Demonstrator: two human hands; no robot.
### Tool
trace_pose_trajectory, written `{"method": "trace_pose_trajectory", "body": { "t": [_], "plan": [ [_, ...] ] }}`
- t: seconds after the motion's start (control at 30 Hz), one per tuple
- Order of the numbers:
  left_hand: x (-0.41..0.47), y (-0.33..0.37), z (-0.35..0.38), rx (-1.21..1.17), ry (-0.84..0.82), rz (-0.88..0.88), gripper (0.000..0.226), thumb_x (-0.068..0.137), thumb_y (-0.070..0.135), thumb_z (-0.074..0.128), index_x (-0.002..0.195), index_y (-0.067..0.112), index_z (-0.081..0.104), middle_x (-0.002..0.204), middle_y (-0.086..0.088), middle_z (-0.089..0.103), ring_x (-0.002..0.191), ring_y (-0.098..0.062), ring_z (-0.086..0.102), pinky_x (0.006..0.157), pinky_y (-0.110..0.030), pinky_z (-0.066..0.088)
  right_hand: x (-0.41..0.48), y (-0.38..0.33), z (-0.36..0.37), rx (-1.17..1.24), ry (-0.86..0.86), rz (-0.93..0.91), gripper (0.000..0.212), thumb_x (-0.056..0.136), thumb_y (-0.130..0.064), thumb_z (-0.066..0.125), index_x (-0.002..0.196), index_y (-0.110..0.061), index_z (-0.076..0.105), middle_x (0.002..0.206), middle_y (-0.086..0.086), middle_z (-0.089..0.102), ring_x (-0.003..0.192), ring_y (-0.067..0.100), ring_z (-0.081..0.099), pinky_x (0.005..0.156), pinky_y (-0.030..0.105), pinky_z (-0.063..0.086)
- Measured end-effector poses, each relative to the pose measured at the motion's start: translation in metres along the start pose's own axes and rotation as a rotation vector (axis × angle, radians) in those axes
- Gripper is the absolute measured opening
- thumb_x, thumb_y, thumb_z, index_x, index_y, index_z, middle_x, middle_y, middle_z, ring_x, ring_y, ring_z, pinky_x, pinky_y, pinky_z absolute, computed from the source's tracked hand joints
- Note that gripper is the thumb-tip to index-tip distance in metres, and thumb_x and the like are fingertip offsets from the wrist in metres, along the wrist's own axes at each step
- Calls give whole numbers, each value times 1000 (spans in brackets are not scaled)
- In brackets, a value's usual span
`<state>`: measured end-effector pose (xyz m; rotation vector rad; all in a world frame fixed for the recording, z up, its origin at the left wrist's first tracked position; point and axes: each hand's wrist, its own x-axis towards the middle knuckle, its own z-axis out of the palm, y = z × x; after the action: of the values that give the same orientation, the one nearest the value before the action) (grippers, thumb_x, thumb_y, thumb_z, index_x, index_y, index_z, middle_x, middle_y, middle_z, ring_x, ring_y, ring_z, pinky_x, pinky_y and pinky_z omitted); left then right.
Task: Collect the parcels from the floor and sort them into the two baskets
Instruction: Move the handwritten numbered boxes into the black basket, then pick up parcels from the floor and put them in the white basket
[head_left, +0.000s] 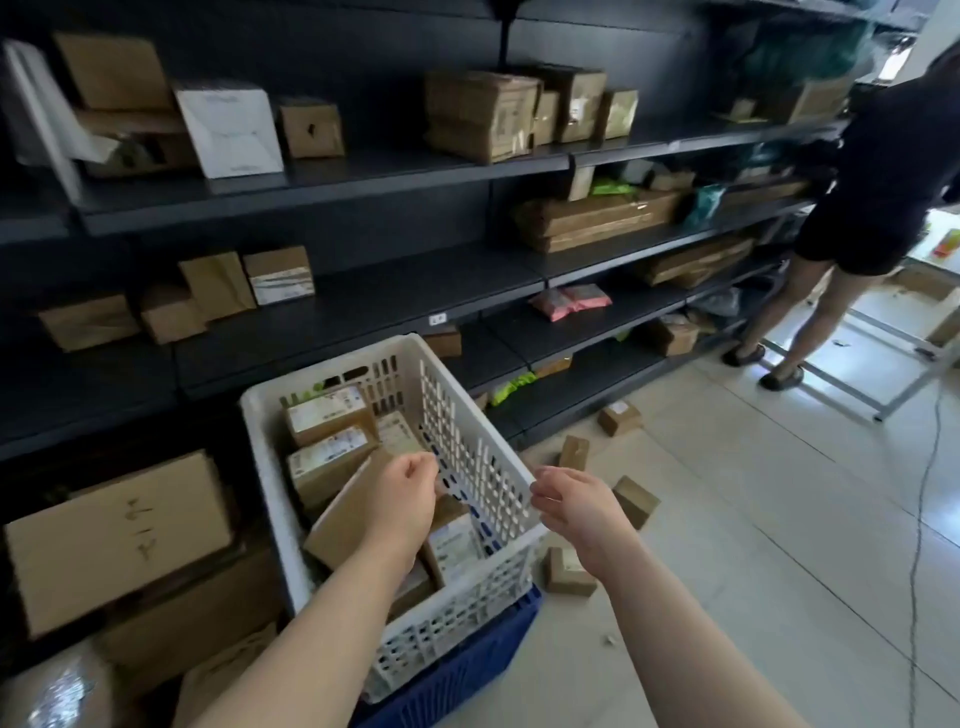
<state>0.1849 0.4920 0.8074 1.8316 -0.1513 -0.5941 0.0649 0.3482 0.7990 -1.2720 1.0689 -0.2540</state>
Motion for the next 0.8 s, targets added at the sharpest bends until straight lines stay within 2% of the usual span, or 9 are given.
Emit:
{"method": "trace_pose_trajectory", "body": {
  "t": [0.07,0.1,0.2,0.33,0.43,0.57,0.7,0.8],
  "plan": [
    [-14,5,62,3,-95,-28,27,100,28,45,89,9,61,82,-11,58,76,-23,54,74,-37,46,6,4,-64,-1,49,3,19,98,-18,50,109,-14,65,106,9,69,101,25,65,91,38,52],
    [-20,6,92,8,-131,-37,28,99,28,46,92,6,62,81,-10,59,76,-23,55,74,-37,46,9,7,-95,4,71,6,18,98,-18,50,108,-15,65,106,8,68,100,23,64,89,36,52],
    [-36,8,171,24,-216,-52,21,98,27,49,94,14,65,90,-4,66,88,-19,62,85,-38,50,22,20,-175,67,138,33,17,96,-15,50,103,-13,66,99,8,66,91,20,61,77,29,49],
    [-50,4,251,51,-324,-108,19,97,24,49,87,22,65,93,-2,66,89,-18,63,83,-35,50,37,34,-246,131,189,72,18,96,-15,52,107,-10,65,95,8,63,85,21,58,70,28,46],
    [-45,-1,294,95,-343,-152,19,97,21,50,86,18,65,89,-3,65,87,-22,62,77,-32,49,55,38,-278,157,200,112,21,97,-17,51,113,-11,63,96,7,64,87,19,59,79,30,47],
    [-19,-10,344,120,-366,-201,22,95,17,48,94,6,66,82,-6,62,78,-22,56,70,-30,43,95,40,-304,188,210,154,23,97,-16,52,116,-8,64,94,7,63,84,19,58,78,30,45],
    [25,-15,389,111,-357,-278,19,93,16,46,85,9,62,76,-5,59,73,-22,53,61,-29,40,152,29,-319,156,190,188,23,98,-17,51,114,-8,64,97,8,63,88,21,59,85,34,46],
    [65,-12,417,119,-335,-328,18,93,14,45,80,10,58,75,-8,57,70,-22,51,55,-26,38,201,15,-327,140,179,209,21,97,-15,51,112,-7,64,95,9,62,89,21,58,84,34,45]
  ]
}}
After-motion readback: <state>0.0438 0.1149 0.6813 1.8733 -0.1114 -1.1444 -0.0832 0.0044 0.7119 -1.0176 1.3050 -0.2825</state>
